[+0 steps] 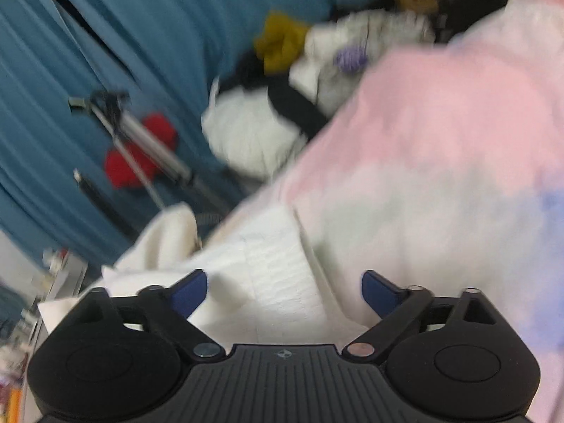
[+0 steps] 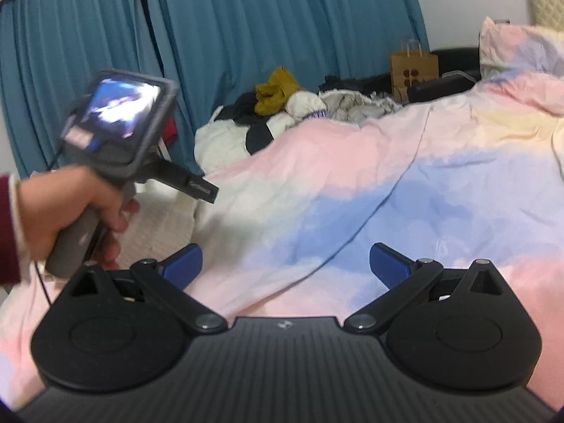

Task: Fold clothes
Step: 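Grasp the white garment's cuff with the left gripper and lift it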

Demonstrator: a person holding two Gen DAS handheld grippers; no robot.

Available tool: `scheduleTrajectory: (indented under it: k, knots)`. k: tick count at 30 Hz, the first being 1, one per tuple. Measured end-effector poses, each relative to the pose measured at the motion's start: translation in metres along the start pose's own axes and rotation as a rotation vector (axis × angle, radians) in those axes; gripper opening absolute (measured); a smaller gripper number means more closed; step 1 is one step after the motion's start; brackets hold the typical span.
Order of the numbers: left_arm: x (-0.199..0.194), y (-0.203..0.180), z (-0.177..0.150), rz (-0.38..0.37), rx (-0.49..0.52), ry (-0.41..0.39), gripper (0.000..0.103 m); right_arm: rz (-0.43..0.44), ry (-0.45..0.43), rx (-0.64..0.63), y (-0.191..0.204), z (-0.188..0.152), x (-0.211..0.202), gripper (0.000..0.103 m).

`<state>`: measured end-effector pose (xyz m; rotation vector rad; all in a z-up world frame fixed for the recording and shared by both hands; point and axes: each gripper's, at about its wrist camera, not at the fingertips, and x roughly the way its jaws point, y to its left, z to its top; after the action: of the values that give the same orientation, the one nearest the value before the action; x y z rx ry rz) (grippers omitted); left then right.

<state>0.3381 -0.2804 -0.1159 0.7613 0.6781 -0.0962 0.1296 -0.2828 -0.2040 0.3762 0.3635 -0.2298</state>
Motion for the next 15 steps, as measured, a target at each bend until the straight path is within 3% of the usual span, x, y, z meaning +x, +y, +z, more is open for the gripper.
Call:
scheduleTrajectory:
  k: [1, 2, 3, 4, 5, 8, 13, 15]
  knots:
    - [0.011, 0.001, 0.003, 0.010, -0.020, 0.046, 0.080, 0.006, 0.001, 0.006, -0.002, -0.001, 0.003, 0.103]
    - [0.020, 0.003, 0.006, 0.019, -0.045, 0.080, 0.066, 0.009, -0.002, 0.006, -0.002, -0.002, 0.006, 0.103]
    - [0.027, 0.006, 0.008, 0.025, -0.070, 0.107, 0.058, 0.010, -0.001, 0.002, -0.002, -0.003, 0.009, 0.103]
    - [0.028, 0.010, 0.008, 0.024, -0.090, 0.111, 0.054, 0.010, 0.004, -0.003, -0.001, -0.005, 0.012, 0.103]
    - [0.026, 0.015, 0.008, 0.028, -0.102, 0.098, 0.041, 0.016, 0.006, -0.004, -0.001, -0.006, 0.013, 0.103]
    - [0.004, 0.028, 0.006, 0.021, -0.135, 0.008, 0.036, 0.036, 0.008, -0.003, -0.002, -0.009, 0.014, 0.103]
    - [-0.077, 0.066, -0.010, -0.028, -0.209, -0.190, 0.030, 0.081, -0.027, 0.001, 0.000, -0.009, 0.005, 0.103]
    - [-0.109, 0.089, -0.021, -0.032, -0.254, -0.246, 0.019, 0.097, -0.043, -0.006, 0.002, -0.008, 0.001, 0.103]
